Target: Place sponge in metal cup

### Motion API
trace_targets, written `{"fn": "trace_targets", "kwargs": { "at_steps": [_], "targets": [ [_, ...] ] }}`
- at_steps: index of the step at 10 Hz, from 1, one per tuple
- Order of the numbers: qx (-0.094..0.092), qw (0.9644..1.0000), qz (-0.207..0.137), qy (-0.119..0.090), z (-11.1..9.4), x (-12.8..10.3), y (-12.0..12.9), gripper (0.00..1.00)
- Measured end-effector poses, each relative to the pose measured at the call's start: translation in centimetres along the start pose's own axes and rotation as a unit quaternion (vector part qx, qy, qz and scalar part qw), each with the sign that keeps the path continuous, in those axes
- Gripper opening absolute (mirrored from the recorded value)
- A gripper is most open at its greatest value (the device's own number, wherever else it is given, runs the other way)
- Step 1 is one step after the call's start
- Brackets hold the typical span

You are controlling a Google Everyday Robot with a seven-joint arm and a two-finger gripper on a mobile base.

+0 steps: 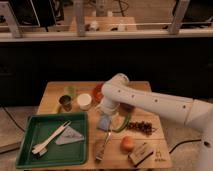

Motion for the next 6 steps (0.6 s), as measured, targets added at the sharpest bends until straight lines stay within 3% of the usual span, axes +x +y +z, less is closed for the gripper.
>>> {"fn": "trace_targets", "kwargs": {
  "at_steps": [6],
  "targets": [
    [-0.03, 0.9994, -0.011, 0.015, 4.5, -0.2, 0.2, 0.8]
  ]
}}
